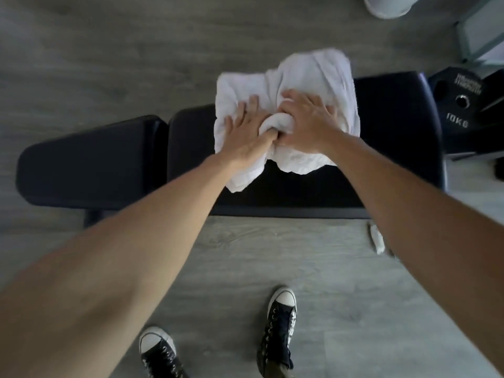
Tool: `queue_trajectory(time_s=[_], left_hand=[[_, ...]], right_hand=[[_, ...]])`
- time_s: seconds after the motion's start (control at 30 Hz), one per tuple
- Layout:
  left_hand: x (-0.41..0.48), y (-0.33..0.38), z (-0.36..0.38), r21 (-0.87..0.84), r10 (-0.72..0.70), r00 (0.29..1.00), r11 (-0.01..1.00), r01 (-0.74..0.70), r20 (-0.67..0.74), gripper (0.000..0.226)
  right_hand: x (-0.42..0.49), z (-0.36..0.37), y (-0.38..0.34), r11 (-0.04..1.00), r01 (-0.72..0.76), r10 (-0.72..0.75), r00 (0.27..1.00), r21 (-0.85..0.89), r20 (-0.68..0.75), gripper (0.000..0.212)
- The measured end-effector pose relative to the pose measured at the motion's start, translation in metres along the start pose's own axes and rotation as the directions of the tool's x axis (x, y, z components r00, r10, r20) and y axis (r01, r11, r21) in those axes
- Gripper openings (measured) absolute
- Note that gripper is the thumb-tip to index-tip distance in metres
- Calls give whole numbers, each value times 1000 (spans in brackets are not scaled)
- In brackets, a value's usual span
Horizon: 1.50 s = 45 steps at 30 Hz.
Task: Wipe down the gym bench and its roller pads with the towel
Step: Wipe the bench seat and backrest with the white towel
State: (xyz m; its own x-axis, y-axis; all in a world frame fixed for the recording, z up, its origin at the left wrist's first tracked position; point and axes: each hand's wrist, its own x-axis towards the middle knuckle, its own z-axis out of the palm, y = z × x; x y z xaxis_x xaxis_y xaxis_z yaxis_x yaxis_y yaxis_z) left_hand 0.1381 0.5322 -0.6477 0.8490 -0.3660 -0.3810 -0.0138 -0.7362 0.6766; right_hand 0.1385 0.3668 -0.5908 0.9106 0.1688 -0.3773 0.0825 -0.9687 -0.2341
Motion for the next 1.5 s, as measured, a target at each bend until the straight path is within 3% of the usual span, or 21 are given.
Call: queue_trajectory(time_s=[0.13,0.27,0.43,0.5,0.63,0.7,0.77,0.83,0.9,0.93,1.03,1.1,1.2,1.3,1.4,1.5], left_hand=[[-64,-6,47,-41,60,995,997,-63,-79,75],[-144,-1,83,-14,66,998,998,-66,-1,77],[-208,15,98,-110,115,991,988,-107,66,75],[-202,33,80,-195,138,989,973,-125,52,73],[-132,91,17,-306,182,970,925,-225,-164,65],[-77,118,-12,-327,174,957,913,-245,-231,64],[-21,138,-25,-274,239,945,915,-296,-222,43],[20,139,-12,-145,215,971,963,-229,-106,32],[37,125,21,-6,66,997,998,-66,41,56],[35,117,38,19,39,998,999,-40,42,63],[3,104,83,-23,59,994,998,-61,-89,66],[-34,102,106,-22,57,994,998,-59,-96,63],[-103,95,136,-39,71,996,997,-73,-48,68],[-157,97,155,-78,52,998,995,-54,-19,67],[-175,116,148,-169,72,997,983,-77,-36,65],[-143,156,115,-286,133,984,945,-162,-119,68]], right_hand=[[-56,36,-2,999,-1,3,997,32,-76,52],[-139,64,-19,995,-7,15,997,104,-73,44],[-214,80,-30,935,32,11,993,354,-121,37],[-212,58,-26,932,96,-32,982,349,-186,44],[-156,-40,-3,935,173,-36,915,310,-401,47],[-109,-88,21,952,171,-44,897,253,-441,44],[-65,-115,48,960,114,-13,931,257,-364,40],[-37,-109,73,961,-9,62,981,276,-185,41],[-32,-79,91,967,-122,130,991,223,-21,55],[-36,-64,95,969,-138,142,990,202,-2,67],[-65,-32,96,979,-110,123,990,173,-70,85],[-100,-15,90,988,-94,103,992,122,-77,77],[-167,12,72,977,-94,112,990,191,-82,56],[-216,34,61,943,-96,121,991,319,-62,59],[-238,22,59,911,-101,126,991,399,-37,63],[-218,-27,77,929,14,59,981,369,-184,58]])
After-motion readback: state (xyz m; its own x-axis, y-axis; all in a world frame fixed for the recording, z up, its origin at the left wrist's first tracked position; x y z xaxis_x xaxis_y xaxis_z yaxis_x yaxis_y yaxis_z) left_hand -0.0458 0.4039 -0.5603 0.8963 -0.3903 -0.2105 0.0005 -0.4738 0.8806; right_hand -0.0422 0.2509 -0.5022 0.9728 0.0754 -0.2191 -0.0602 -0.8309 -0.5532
